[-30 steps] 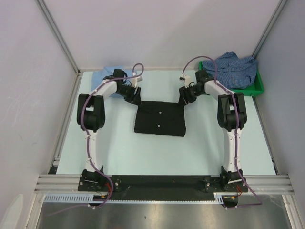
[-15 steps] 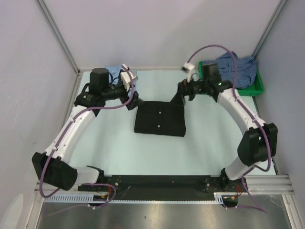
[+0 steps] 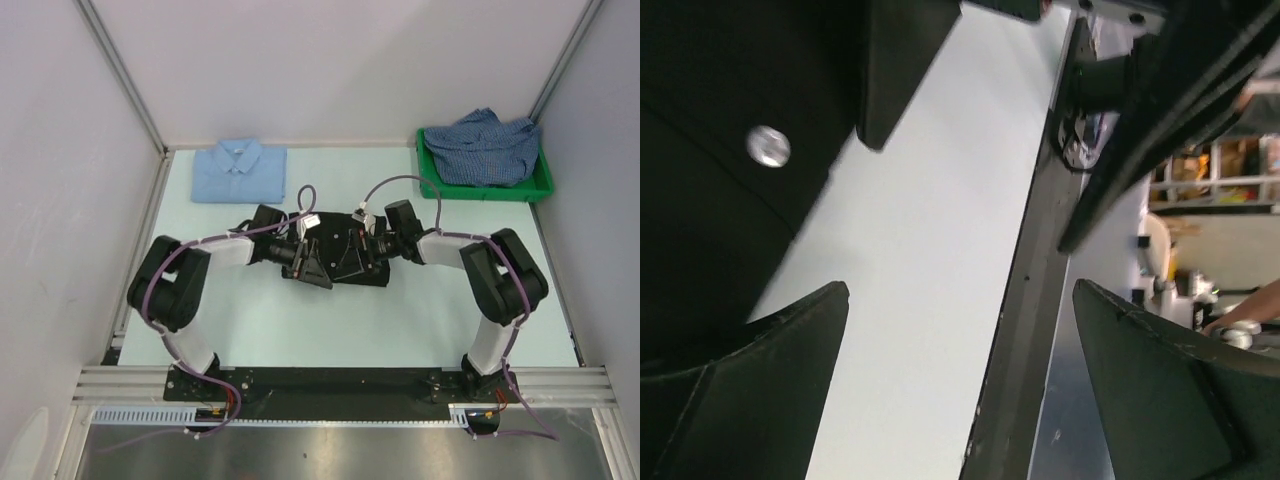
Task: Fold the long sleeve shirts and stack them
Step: Fold the shirt
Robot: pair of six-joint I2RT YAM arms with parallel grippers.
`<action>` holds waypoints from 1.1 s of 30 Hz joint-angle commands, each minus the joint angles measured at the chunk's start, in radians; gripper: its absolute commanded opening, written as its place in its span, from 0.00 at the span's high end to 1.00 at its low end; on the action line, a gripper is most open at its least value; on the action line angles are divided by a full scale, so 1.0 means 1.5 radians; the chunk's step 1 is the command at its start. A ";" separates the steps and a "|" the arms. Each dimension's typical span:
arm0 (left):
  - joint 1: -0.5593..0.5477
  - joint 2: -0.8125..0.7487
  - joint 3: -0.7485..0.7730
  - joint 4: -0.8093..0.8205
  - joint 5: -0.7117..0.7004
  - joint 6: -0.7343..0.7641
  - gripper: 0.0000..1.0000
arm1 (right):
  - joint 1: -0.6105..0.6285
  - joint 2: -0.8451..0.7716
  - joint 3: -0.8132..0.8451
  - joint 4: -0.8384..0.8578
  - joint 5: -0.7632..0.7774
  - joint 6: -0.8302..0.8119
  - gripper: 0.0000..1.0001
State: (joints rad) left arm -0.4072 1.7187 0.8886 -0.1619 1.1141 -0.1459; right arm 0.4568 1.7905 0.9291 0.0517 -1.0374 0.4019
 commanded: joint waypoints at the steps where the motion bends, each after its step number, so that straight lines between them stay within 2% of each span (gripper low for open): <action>1: 0.020 0.066 0.010 0.213 0.023 -0.174 0.01 | -0.038 0.096 -0.004 0.172 -0.064 0.133 0.00; 2: 0.029 0.102 0.010 0.225 0.008 -0.185 0.00 | -0.048 0.146 -0.004 0.181 -0.083 0.146 0.00; 6: 0.100 0.167 -0.005 0.227 -0.005 -0.211 0.01 | -0.111 0.194 -0.016 0.150 -0.101 0.115 0.00; 9: 0.167 0.172 -0.033 0.179 -0.021 -0.178 0.00 | -0.151 0.185 -0.009 0.032 -0.103 0.024 0.00; 10: 0.195 0.165 -0.035 0.117 -0.023 -0.151 0.00 | -0.161 0.179 -0.004 -0.061 -0.104 -0.004 0.00; 11: 0.206 0.151 -0.037 0.074 -0.025 -0.085 0.01 | -0.177 0.172 0.014 -0.115 -0.110 -0.080 0.00; 12: 0.216 0.115 -0.037 0.037 -0.016 -0.049 0.01 | -0.186 0.161 0.030 -0.173 -0.112 -0.118 0.00; 13: 0.227 0.088 -0.035 -0.028 -0.009 -0.015 0.00 | -0.191 0.136 0.044 -0.277 -0.114 -0.160 0.00; 14: 0.229 0.061 -0.023 -0.055 -0.003 0.034 0.00 | -0.194 0.117 0.075 -0.311 -0.116 -0.200 0.00; 15: 0.223 0.009 -0.016 -0.076 0.014 0.041 0.01 | -0.197 0.098 0.086 -0.328 -0.118 -0.196 0.00; 17: 0.205 -0.020 0.029 -0.066 0.015 -0.002 0.01 | -0.191 0.056 0.116 -0.278 -0.115 -0.150 0.00; 18: 0.171 -0.026 0.048 -0.033 0.023 -0.028 0.01 | -0.180 0.051 0.122 -0.241 -0.112 -0.067 0.00; 19: 0.149 -0.023 0.066 -0.012 0.032 -0.054 0.01 | -0.172 0.051 0.127 -0.128 -0.114 -0.014 0.00; 21: 0.090 -0.008 0.113 0.057 0.023 -0.119 0.01 | -0.145 0.065 0.137 0.004 -0.108 0.151 0.00; 22: 0.076 0.017 0.120 0.093 0.010 -0.147 0.01 | -0.139 0.077 0.143 0.109 -0.106 0.194 0.00; 24: 0.059 0.050 0.133 0.188 -0.007 -0.225 0.01 | -0.131 0.133 0.172 0.149 -0.101 0.230 0.00; 27: 0.066 0.146 0.165 0.267 -0.067 -0.327 0.01 | -0.132 0.210 0.194 0.238 -0.083 0.271 0.00; 30: 0.084 0.218 0.181 0.310 -0.128 -0.386 0.01 | -0.142 0.275 0.207 0.244 -0.072 0.276 0.00; 31: 0.090 0.233 0.181 0.316 -0.141 -0.394 0.01 | -0.154 0.286 0.218 0.220 -0.072 0.221 0.00; 32: 0.100 0.265 0.179 0.321 -0.160 -0.412 0.01 | -0.160 0.296 0.229 0.180 -0.070 0.176 0.00; 33: 0.118 0.277 0.177 0.323 -0.167 -0.420 0.00 | -0.166 0.315 0.244 0.072 -0.066 0.131 0.00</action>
State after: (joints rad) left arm -0.3027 2.0449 1.1423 0.2287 0.9916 -0.6243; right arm 0.2527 2.1883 1.2339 0.3233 -1.1744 0.7315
